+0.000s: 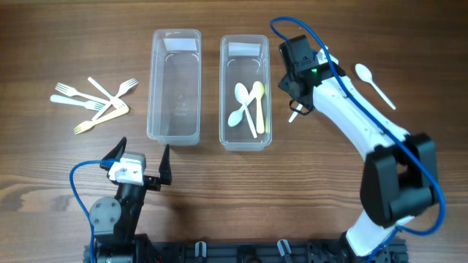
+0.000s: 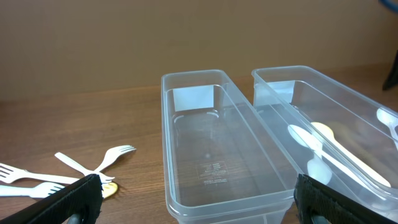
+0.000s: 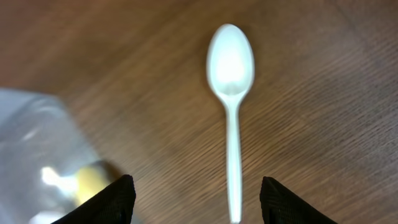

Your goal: Pack container

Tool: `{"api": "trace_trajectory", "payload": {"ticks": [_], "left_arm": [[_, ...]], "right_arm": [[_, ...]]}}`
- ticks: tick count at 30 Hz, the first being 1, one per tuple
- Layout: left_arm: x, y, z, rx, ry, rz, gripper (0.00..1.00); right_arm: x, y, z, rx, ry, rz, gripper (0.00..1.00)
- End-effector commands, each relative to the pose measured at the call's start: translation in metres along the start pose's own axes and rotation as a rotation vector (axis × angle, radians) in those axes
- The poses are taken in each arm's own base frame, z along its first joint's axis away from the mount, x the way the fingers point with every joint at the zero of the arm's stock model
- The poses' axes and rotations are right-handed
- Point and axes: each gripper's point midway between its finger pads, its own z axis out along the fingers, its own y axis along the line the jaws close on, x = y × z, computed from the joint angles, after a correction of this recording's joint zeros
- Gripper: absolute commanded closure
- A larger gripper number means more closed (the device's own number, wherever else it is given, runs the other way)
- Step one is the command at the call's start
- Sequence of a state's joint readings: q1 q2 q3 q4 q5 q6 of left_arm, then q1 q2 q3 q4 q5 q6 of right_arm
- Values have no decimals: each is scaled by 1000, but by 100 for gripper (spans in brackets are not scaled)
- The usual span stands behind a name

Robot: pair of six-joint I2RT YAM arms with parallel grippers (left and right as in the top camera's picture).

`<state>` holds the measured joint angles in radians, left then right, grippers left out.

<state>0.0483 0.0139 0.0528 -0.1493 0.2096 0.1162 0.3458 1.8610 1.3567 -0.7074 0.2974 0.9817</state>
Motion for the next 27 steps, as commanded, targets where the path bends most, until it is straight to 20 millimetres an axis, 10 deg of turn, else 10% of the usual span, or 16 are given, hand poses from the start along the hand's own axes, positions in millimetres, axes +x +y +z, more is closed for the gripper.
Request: {"api": "trace_trajectory", "payload": {"ticks": [1,13,15,17,20,24,27], "left_arm": [[1,1,0,-4,-3,14,0],[1,1,0,-4,-3,14,0],[1,1,0,-4,-3,14,0],[1,1,0,-4,-3,14,0],[1,1,0,-4,-3,14,0],[1,1,0,-4,-3,14,0],[1,1,0,-4,-3,14,0]], "right_arm": [[6,-19,36,76,51,95,36],[29,-34,87,128,159,93,40],[28,-35,88,126,167,77,54],[31,-34,87,116,183,44,96],[35,-43,84,151,202,20,96],[0,-44,45,141,81,-57,96],[-46,-31,-29,16,-87,-73,96]]}}
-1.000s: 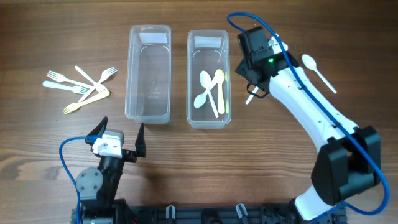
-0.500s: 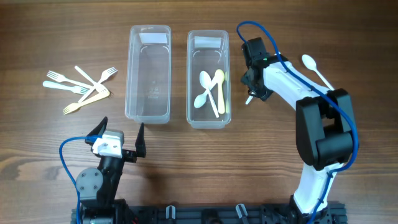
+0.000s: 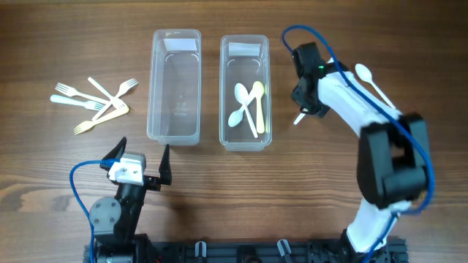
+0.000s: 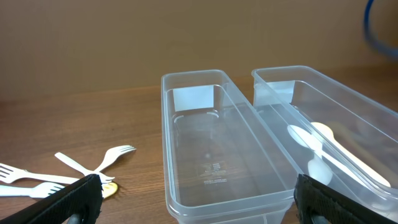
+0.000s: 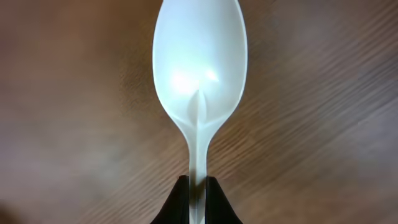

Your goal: Pack container

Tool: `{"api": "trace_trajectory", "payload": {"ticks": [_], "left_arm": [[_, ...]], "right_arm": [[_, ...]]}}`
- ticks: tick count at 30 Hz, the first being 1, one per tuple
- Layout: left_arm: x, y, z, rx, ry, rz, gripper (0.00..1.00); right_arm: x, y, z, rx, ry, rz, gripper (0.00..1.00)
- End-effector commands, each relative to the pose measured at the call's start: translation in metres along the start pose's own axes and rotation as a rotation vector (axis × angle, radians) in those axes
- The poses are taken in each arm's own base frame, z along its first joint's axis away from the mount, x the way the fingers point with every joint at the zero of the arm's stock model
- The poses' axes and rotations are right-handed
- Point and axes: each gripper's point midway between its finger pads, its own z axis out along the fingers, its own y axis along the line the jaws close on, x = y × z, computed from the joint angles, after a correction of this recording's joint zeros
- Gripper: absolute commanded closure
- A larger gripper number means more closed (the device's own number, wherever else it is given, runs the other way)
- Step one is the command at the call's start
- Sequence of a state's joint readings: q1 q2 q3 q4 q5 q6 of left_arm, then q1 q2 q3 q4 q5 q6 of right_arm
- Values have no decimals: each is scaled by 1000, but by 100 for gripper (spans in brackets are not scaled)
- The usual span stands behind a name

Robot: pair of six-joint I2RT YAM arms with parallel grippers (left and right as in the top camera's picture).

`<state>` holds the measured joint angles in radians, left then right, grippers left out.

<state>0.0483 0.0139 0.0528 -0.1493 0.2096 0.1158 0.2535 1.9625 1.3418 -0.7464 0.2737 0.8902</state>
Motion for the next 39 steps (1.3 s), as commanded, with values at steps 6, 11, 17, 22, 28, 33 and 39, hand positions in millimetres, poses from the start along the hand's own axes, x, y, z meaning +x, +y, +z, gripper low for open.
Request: {"api": "trace_trajectory", "payload": {"ticks": [6,11,17,22,28,33,39], "left_arm": [[1,1,0,-4,-3,15,0],[1,1,0,-4,-3,15,0],[1,1,0,-4,-3,15,0],[1,1,0,-4,-3,15,0],[1,1,0,-4,-3,15,0],[1,1,0,-4,-3,15,0],[1,1,0,-4,-3,15,0]], "right_arm": [[-32,54,-224,-609,-341,-276,96],[32,115,-217,-720,-286,-596,96],[67,137,-143,-635,-130,-665,94],[68,158,-164,-769,-151,-693,42],[-22,73,-264,-668,-505,-632,29],[-103,-84,-295,5,-788,-847,17],[-152,-171,-213,133,-559,-516,3]]}}
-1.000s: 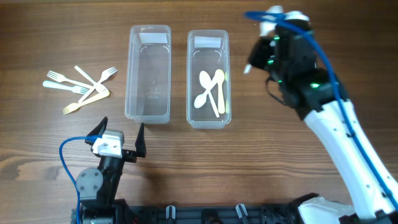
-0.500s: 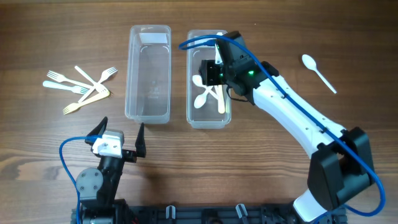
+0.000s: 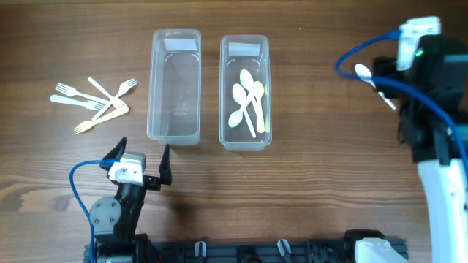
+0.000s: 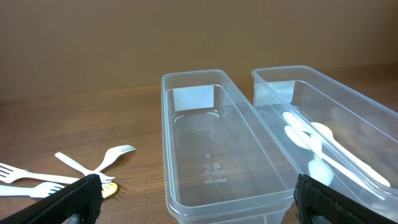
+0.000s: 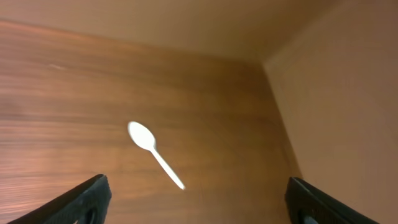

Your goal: Pack container

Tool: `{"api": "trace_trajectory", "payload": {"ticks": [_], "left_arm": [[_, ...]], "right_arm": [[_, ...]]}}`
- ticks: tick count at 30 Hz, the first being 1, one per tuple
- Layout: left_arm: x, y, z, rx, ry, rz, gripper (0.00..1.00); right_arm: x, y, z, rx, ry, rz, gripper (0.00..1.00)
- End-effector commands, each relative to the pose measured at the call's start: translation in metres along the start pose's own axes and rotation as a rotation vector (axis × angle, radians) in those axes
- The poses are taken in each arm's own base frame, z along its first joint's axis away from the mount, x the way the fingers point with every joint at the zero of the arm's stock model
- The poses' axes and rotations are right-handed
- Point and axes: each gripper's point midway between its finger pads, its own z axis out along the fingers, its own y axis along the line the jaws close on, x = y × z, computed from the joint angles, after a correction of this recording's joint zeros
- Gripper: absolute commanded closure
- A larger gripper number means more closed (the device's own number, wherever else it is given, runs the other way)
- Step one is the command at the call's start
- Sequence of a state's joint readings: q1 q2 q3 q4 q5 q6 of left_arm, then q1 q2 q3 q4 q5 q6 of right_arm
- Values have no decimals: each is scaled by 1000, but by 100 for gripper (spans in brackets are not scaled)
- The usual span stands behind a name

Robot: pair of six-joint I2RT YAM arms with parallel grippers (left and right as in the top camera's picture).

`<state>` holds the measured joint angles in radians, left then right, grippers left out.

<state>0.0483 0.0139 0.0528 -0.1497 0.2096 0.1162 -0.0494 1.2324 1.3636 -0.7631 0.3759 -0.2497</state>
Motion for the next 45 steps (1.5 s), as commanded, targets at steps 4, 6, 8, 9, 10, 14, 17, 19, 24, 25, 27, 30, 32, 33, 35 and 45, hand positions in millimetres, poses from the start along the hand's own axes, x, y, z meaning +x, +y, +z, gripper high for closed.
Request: {"api": "trace_trajectory", "payload": {"ticks": [4,6,8,9,10,14,17,19,24,25,27,30,32,33,35,45], "left_arm": [[1,1,0,-4,-3,14,0],[1,1,0,-4,-3,14,0],[1,1,0,-4,-3,14,0],[1,1,0,-4,-3,14,0],[1,1,0,-4,-3,14,0],[1,1,0,-4,-3,14,0],[1,1,0,-4,-3,14,0],[1,1,0,-4,-3,14,0],[1,1,0,-4,-3,14,0],[1,1,0,-4,-3,14,0],[1,1,0,-4,-3,14,0],[1,1,0,-4,-3,14,0],[1,1,0,-4,-3,14,0],[1,1,0,-4,-3,14,0],[1,1,0,-4,-3,14,0],[1,1,0,-4,-3,14,0]], "right_arm": [[74,-30,98,52,304,64,0],[97,-32,129,55,378,62,1],[117,-31,157,63,431,124,0],[125,-27,168,50,451,146,0],[136,-19,182,18,474,156,0],[190,5,229,-41,596,286,0],[217,28,253,-107,643,304,0],[230,38,264,-119,661,317,0],[235,56,264,-168,692,405,0],[237,56,262,-168,702,409,0],[239,61,259,-189,720,412,0],[232,90,249,-338,743,535,0],[227,103,242,-407,760,599,0],[228,103,242,-408,762,596,0],[229,104,241,-407,769,599,0],[193,95,271,-393,575,635,0]]}}
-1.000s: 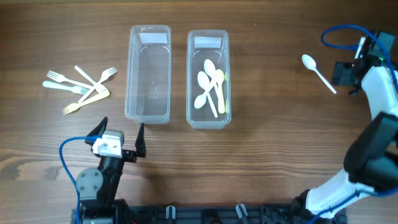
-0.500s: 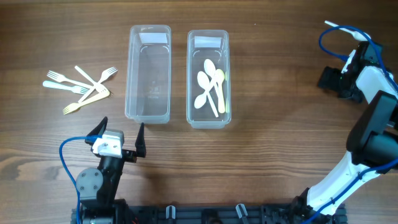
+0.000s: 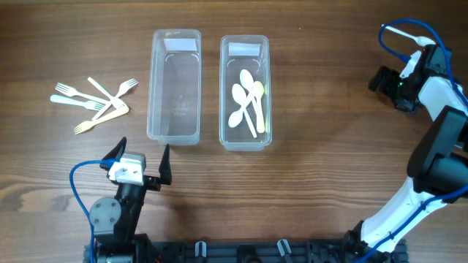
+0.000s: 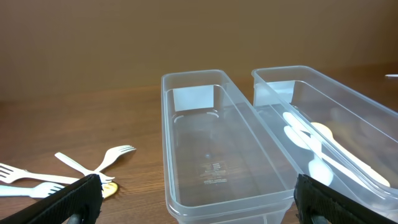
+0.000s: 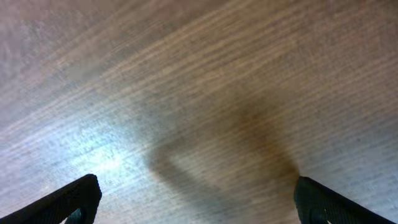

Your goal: Pack container

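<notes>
Two clear plastic containers stand side by side. The left container (image 3: 175, 124) (image 4: 186, 134) is empty. The right container (image 3: 245, 139) (image 4: 273, 78) holds several plastic spoons (image 3: 247, 98) (image 4: 311, 140), white and one yellowish. My left gripper (image 3: 140, 162) (image 4: 199, 204) rests open in front of the left container, empty. My right gripper (image 3: 390, 90) (image 5: 199, 205) is open at the table's far right, low over bare wood with nothing between its fingers. No loose spoon shows there in either view.
Several white and yellowish plastic forks (image 3: 93, 102) (image 4: 87, 168) lie in a loose pile on the wooden table (image 3: 329, 161), left of the containers. A blue cable (image 3: 398, 33) loops above the right arm.
My right gripper was high over the right side with a white spoon on the table below it. Now it is low at the far right and that spoon is out of sight. Left arm unmoved.
My right gripper stood open over a white spoon lying just right of the right container, then was shut on its handle. Later that spoon lay in the right container and the gripper was open high above another spoon at the far right, where it is now low.
</notes>
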Tool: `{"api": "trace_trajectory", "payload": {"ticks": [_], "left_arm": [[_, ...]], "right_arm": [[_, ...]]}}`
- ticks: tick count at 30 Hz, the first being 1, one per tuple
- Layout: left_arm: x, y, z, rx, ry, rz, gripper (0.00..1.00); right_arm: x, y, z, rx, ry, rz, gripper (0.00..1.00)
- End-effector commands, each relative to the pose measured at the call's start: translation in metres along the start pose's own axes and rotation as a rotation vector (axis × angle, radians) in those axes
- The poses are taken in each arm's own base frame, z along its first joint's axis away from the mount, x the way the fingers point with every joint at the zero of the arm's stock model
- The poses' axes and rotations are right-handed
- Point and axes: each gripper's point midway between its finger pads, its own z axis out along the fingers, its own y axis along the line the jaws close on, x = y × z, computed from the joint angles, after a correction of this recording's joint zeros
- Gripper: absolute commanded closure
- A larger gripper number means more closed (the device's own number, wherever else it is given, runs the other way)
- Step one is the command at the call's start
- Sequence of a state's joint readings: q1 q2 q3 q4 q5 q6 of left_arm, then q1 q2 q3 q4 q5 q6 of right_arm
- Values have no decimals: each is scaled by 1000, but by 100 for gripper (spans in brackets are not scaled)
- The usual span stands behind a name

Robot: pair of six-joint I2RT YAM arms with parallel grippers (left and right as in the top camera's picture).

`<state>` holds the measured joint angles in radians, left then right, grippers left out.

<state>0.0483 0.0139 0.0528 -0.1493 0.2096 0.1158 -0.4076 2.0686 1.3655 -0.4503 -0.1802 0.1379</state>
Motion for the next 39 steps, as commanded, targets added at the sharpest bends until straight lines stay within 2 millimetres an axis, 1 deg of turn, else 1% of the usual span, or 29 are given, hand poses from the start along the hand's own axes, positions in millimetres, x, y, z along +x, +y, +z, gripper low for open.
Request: {"api": "trace_trajectory", "payload": {"ticks": [1,3,8,9,10,12,13,14,15,16,17,18,20,21,23,24,26,28,30,32,34,35,37,39], "left_arm": [[1,1,0,-4,-3,15,0],[1,1,0,-4,-3,15,0],[1,1,0,-4,-3,15,0],[1,1,0,-4,-3,15,0],[1,1,0,-4,-3,15,0],[1,1,0,-4,-3,15,0],[1,1,0,-4,-3,15,0],[1,1,0,-4,-3,15,0],[1,1,0,-4,-3,15,0],[1,1,0,-4,-3,15,0],[1,1,0,-4,-3,15,0],[1,1,0,-4,-3,15,0],[1,1,0,-4,-3,15,0],[1,1,0,-4,-3,15,0],[1,1,0,-4,-3,15,0],[1,1,0,-4,-3,15,0],[1,1,0,-4,-3,15,0],[1,1,0,-4,-3,15,0],[1,1,0,-4,-3,15,0],[1,1,0,-4,-3,15,0],[1,1,0,-4,-3,15,0],[1,1,0,-4,-3,15,0],[1,1,0,-4,-3,15,0],[1,1,0,-4,-3,15,0]], "right_arm": [[16,11,20,-54,44,23,0],[20,12,20,-53,59,22,0],[22,13,23,-63,66,14,0],[21,13,23,-67,61,17,0],[15,18,22,-93,41,22,0],[-6,38,16,-199,-31,45,0],[-21,44,12,-230,-79,63,0],[-43,48,5,-252,-145,129,0],[-59,52,-2,-269,-194,152,0],[-81,54,-11,-271,-260,147,0],[-96,53,-19,-252,-301,142,0],[-117,52,-31,-224,-365,116,0],[-147,54,-50,-200,-471,46,0],[-155,53,-55,-192,-502,44,0],[-177,58,-71,-206,-602,24,0],[-184,60,-76,-211,-638,18,0],[-196,56,-85,-187,-703,23,0],[-208,47,-94,-136,-771,40,0],[-213,44,-99,-132,-799,66,0],[-215,36,-96,-141,-809,122,0],[-219,26,-88,-149,-811,158,0],[-221,24,-79,-160,-800,156,0],[-225,17,-55,-173,-757,160,0],[-230,14,-42,-187,-734,158,0]]}}
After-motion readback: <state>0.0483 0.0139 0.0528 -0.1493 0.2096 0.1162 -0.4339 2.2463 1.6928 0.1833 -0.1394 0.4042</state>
